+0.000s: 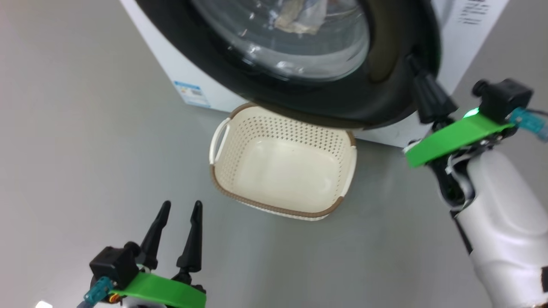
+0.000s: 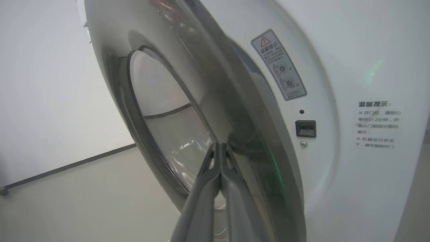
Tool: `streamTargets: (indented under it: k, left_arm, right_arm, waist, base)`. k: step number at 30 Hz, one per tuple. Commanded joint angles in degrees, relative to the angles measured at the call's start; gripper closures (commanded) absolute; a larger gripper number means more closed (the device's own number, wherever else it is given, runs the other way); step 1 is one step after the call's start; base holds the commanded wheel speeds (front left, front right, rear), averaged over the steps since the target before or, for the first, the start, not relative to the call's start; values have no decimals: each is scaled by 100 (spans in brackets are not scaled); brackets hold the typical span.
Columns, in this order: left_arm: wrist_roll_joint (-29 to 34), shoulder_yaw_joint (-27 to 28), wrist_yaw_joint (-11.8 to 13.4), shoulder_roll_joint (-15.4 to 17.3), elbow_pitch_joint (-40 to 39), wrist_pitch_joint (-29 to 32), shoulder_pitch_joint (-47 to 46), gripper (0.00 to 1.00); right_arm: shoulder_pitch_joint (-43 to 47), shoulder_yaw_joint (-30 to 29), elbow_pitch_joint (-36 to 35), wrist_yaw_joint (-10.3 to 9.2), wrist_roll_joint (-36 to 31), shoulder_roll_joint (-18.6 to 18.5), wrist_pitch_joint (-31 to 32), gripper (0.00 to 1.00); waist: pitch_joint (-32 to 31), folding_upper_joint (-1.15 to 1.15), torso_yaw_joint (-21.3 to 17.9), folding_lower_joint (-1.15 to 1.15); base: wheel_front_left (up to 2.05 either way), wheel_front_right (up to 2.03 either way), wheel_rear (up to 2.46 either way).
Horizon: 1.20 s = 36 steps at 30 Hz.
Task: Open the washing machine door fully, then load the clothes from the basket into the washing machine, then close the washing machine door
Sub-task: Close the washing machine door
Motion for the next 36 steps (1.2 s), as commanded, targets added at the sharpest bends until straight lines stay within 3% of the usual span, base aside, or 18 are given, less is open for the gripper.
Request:
streamTargets:
  k: [1, 25, 36]
  left_arm:
    - [-25, 169, -9, 63, -166, -37, -160, 0]
    - [-208, -95, -9, 8, -262, -37, -566, 0]
    - [-213, -72, -9, 8, -167, -37, -601, 0]
  right_arm:
    - [-150, 29, -92, 6, -76, 35, -28, 100]
    - [-1398, -1129, 353, 6, -563, 106, -28, 100]
    - [-1340, -856, 332, 6, -563, 128, -28, 100]
  waist:
    - [152, 0, 158, 0]
    - [743, 0, 558, 0]
    - [701, 0, 495, 0]
  base:
    - [0, 0, 0]
    - [0, 0, 0]
    - [0, 0, 0]
